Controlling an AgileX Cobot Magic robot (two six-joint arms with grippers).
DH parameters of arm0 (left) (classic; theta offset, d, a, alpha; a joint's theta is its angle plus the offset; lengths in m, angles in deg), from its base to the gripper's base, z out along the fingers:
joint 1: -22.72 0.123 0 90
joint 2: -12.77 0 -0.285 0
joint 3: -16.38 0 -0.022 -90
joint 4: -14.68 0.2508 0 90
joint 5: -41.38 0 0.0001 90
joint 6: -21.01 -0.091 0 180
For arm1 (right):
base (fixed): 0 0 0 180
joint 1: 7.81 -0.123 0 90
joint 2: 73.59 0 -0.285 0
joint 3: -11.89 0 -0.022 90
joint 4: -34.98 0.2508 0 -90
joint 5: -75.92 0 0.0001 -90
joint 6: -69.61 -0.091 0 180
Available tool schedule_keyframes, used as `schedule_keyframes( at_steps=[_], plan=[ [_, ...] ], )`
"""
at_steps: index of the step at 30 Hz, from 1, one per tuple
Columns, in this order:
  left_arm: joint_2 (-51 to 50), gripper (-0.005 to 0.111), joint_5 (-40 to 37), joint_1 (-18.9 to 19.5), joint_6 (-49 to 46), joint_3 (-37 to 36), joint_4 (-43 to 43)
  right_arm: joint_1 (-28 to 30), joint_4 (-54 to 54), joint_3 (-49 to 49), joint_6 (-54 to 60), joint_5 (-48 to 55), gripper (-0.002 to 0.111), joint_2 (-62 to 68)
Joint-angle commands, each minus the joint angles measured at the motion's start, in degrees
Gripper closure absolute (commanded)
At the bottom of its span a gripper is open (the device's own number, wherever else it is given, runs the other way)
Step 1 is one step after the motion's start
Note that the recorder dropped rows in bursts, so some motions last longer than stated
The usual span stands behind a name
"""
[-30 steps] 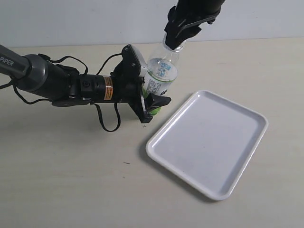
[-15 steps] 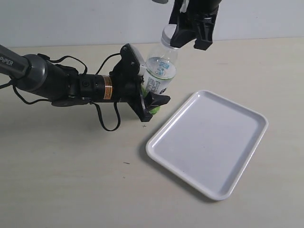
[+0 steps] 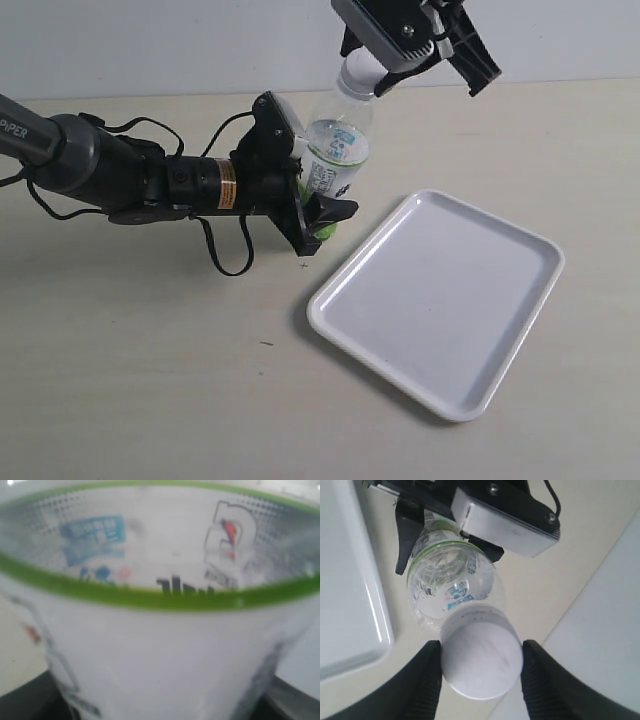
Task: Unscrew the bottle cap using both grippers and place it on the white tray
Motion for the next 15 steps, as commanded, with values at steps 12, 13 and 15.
schedule_keyframes(
  at_steps=[12,13,15],
  plan=[
    [0.2,0.107,2.1,0.6,0.5,-0.2,-2.3,-0.1,3.8,-0.1,-18.2,0.1,0.108,-10.7],
    [0.2,0.107,3.2,1.1,0.7,-0.2,-2.3,-0.1,2.3,-0.1,-27.6,0.6,0.108,-11.5],
    [0.2,0.107,5.6,2.3,1.1,-0.3,-2.3,-0.1,-2.5,-0.1,-50.1,1.9,0.108,-12.5]
  ],
)
